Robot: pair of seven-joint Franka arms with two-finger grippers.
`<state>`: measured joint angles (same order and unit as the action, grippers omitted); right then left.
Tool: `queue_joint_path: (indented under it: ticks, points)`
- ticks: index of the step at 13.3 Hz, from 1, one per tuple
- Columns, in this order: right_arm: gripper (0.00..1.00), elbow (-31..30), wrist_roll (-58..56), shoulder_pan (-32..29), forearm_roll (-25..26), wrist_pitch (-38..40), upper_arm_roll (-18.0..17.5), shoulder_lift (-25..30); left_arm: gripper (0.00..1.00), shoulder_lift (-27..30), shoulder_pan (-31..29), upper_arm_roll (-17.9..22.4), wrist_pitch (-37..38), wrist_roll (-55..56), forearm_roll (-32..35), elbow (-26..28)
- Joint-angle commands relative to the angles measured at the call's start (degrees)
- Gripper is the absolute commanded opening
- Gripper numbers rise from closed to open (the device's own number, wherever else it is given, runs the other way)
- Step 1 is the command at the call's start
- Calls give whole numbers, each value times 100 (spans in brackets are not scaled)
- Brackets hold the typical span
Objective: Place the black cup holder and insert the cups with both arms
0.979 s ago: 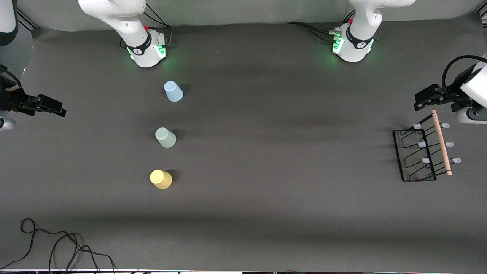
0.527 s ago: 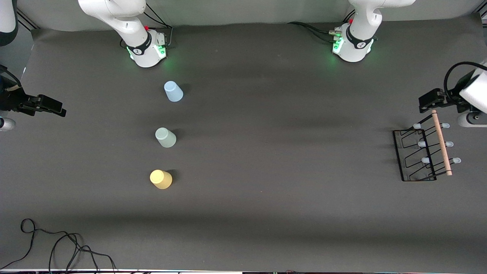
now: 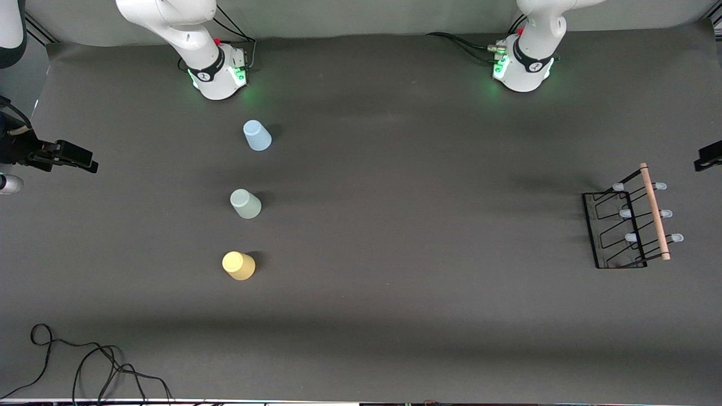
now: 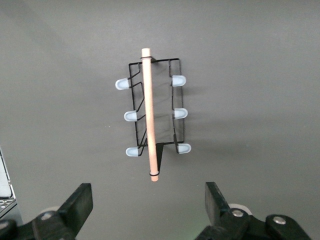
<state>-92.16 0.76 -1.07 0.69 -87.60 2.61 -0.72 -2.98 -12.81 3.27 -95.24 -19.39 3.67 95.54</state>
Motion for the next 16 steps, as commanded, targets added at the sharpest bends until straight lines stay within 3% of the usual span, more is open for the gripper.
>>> queue_joint_path:
  ticks: [1,3,6,11,16]
  points:
    - [100,41,-41,10,90,76,-6,28,100,131,-20,-46,-266,-56,-59,316]
    - [100,41,-41,19,90,85,3,28,100,131,-55,-37,-451,-65,-112,544]
    - [100,41,-41,10,90,85,3,28,100,123,-73,-37,-1328,-74,-138,1325]
    - [100,41,-41,10,90,85,3,28,100,-562,-222,-37,-1962,-425,-270,1406]
    - [100,41,-50,10,90,85,3,28,100,-791,-310,-46,-2665,-417,-279,1783]
